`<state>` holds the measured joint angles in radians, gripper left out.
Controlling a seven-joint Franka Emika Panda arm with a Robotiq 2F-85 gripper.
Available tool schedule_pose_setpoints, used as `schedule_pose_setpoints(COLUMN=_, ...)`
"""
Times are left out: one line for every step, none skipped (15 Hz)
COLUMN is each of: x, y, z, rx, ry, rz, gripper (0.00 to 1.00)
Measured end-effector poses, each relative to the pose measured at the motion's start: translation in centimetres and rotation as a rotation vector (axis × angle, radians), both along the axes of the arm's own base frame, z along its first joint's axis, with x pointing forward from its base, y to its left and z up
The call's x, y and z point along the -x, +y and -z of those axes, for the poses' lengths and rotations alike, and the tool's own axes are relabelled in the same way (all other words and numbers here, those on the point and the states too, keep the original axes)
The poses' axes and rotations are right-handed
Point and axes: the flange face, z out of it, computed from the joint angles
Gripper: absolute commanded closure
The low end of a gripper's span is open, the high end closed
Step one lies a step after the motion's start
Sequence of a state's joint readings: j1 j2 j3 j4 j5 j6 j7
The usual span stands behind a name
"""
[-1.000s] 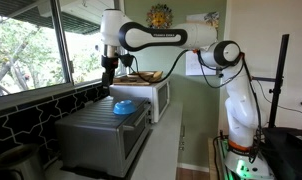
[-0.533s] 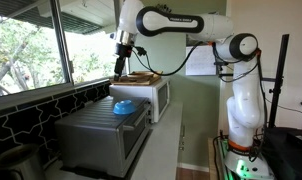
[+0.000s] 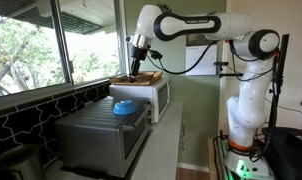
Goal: Turn the blue bowl over
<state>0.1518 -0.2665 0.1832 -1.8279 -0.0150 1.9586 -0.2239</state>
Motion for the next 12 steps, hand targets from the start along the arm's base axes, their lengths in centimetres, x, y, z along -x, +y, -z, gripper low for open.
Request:
schedule_pose_setpoints(x=0.6, y=-0.3, z=0.4, rx=0.004, ry=-0.002, rz=-0.005, gripper=0.0)
schedule_pose_setpoints(x=1.1, y=-0.6, z=0.7, rx=0.007, ry=-0.003, rz=-0.01, gripper=0.0)
schedule_pose_setpoints(x=1.6, y=-0.8, z=1.1, rx=0.011, ry=-0.001, rz=-0.013, gripper=0.0)
schedule_pose_setpoints(x=2.1, y=-1.0, z=1.4, rx=0.015, ry=0.003, rz=-0.015, gripper=0.0)
schedule_pose_setpoints(x=2.5, y=-1.1, z=1.7, rx=0.019, ry=0.006, rz=-0.018, gripper=0.0)
schedule_pose_setpoints(x=2.9, y=-1.3, z=2.0, rx=0.022, ry=0.008, rz=-0.019, gripper=0.0)
schedule_pose_setpoints(x=3.2, y=-1.4, z=2.2, rx=0.023, ry=0.01, rz=-0.02, gripper=0.0)
schedule_pose_setpoints(x=3.5, y=-1.5, z=2.4, rx=0.025, ry=0.01, rz=-0.019, gripper=0.0)
schedule_pose_setpoints(x=3.8, y=-1.6, z=2.5, rx=0.025, ry=0.008, rz=-0.017, gripper=0.0)
schedule_pose_setpoints(x=4.0, y=-1.8, z=2.5, rx=0.025, ry=0.007, rz=-0.015, gripper=0.0)
schedule_pose_setpoints(x=4.3, y=-2.1, z=2.4, rx=0.019, ry=0.006, rz=-0.011, gripper=0.0)
schedule_pose_setpoints(x=4.5, y=-2.4, z=2.3, rx=0.009, ry=0.005, rz=-0.008, gripper=0.0)
